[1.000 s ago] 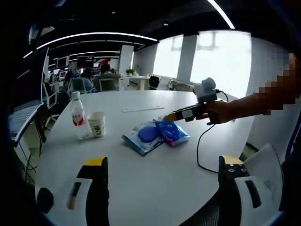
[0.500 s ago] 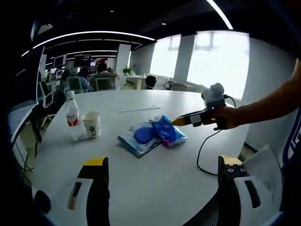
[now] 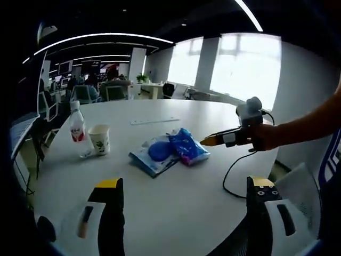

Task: Arrange the tabletop items into an orderly group along one side of the table until the central work area is clear of visible clutter.

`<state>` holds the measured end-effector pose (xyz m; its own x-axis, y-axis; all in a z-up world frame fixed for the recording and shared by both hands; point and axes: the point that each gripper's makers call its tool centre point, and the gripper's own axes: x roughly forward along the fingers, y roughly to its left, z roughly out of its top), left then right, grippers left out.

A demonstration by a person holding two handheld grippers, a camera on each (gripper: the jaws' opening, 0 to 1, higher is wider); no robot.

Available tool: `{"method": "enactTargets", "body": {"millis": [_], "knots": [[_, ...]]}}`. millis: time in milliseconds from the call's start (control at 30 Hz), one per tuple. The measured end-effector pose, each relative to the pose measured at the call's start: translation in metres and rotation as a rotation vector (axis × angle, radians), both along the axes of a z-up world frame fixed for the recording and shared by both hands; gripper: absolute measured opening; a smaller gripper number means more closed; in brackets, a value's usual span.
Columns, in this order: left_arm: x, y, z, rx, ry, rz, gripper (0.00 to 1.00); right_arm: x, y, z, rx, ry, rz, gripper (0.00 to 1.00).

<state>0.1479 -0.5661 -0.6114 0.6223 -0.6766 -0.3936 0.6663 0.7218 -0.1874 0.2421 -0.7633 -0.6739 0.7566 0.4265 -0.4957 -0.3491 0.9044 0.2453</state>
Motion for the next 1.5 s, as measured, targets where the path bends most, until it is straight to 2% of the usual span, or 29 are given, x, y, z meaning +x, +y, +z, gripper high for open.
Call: {"method": "enactTargets", "body": {"millis": [533,700,933,1233,1333,1500], "knots": [[-0.002,-0.021,-0.002,0.008,0.004,-0.055,0.95,-0.032,-0.013,-0.015,0.037,0.046,-0.090,0.32],[0.000,-0.027,-0.003,0.010,0.005,-0.071,0.95,-0.039,-0.016,-0.019,0.043,0.053,-0.108,0.31],[0.003,-0.036,-0.004,0.017,0.013,-0.094,0.95,-0.044,-0.019,-0.018,0.092,0.051,-0.180,0.31],[0.018,-0.042,0.001,0.005,0.003,-0.090,0.93,-0.049,-0.021,-0.019,0.138,0.044,-0.255,0.30],[0.020,-0.047,0.001,0.020,-0.027,-0.132,0.94,-0.050,-0.026,-0.018,0.147,0.036,-0.288,0.30],[0.030,-0.049,0.000,0.034,-0.023,-0.131,0.93,-0.052,-0.036,-0.016,0.175,0.027,-0.339,0.29]]}}
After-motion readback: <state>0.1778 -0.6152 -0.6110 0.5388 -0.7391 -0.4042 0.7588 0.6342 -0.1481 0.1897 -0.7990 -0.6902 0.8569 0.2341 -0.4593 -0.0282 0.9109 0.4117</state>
